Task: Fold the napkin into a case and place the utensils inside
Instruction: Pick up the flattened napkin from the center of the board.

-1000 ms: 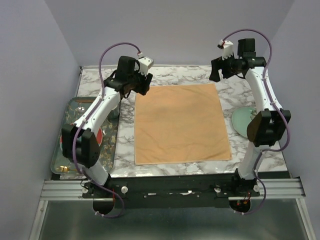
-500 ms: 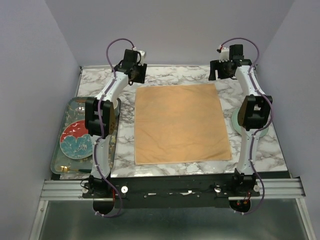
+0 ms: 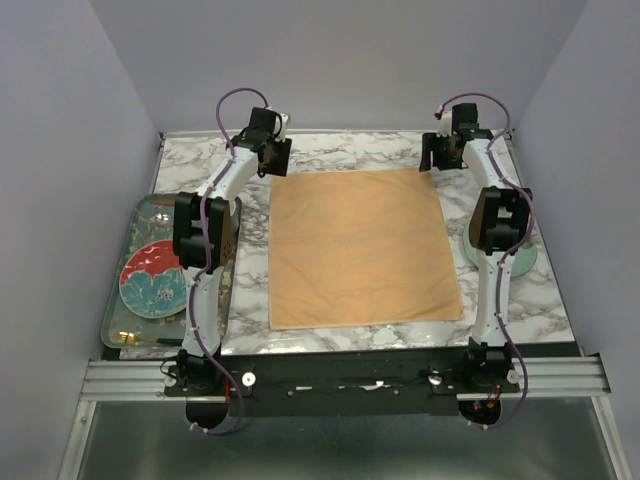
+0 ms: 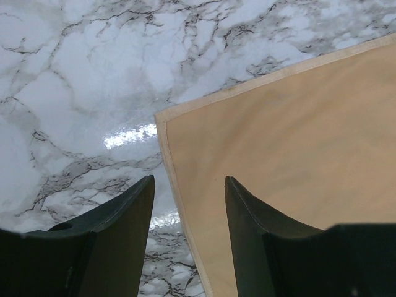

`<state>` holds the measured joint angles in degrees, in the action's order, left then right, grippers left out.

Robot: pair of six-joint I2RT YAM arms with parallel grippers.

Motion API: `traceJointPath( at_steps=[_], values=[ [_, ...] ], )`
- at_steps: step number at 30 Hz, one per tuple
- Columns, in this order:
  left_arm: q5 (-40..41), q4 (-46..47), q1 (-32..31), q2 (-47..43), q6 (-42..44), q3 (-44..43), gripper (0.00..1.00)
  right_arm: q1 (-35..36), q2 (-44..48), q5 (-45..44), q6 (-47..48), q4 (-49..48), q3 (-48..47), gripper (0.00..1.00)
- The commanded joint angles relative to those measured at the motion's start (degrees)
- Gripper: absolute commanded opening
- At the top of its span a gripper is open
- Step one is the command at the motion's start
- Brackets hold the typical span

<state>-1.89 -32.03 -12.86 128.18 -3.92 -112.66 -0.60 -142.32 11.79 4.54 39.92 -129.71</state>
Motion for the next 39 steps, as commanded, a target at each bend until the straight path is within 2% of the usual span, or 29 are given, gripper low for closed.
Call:
traceJointPath(
  at_steps=[1,5,15,20,22,26,31,36,39],
  values=[
    [1.45,0.57,0.21,0.49,0.32,1.04,0.57,-0.37,-3.31,-1.42,-1.72,-0.20,-2.39,0.72],
    [1.36,0.39,0.65,1.37,0.14,0.60,0.57,-0.37,-6.30,-0.99,-0.85,2.51,-6.86,0.69],
    [0.92,-1.80,1.88,2.60,-0.47,-0.81,0.58,0.51,-10.87,-2.20,0.21,7.10,-15.21,0.53],
    [-0.39,-2.77,2.93,2.78,-0.56,-1.16,0.58,2.71,-11.13,-4.84,2.40,7.97,-15.22,0.49],
    [-0.74,-3.21,3.28,3.30,-0.73,-1.51,0.58,2.71,-10.96,-4.94,2.15,8.85,-14.52,0.43],
    [-1.80,-4.00,3.28,4.09,-0.73,-2.21,0.58,2.62,-9.20,-5.29,1.01,8.59,-11.09,0.44],
    [-3.73,-4.97,3.28,5.24,-1.00,-2.82,0.58,2.62,-10.52,-5.90,0.48,11.05,-13.90,0.50],
    [-4.44,-4.88,3.28,5.33,-0.91,-3.00,0.58,2.62,-9.64,-9.41,-0.58,11.05,-12.41,0.58],
    [-4.35,-4.53,3.37,5.85,-1.08,-3.44,0.58,2.71,-9.55,-10.03,-0.41,10.79,-12.41,0.59]
  ],
)
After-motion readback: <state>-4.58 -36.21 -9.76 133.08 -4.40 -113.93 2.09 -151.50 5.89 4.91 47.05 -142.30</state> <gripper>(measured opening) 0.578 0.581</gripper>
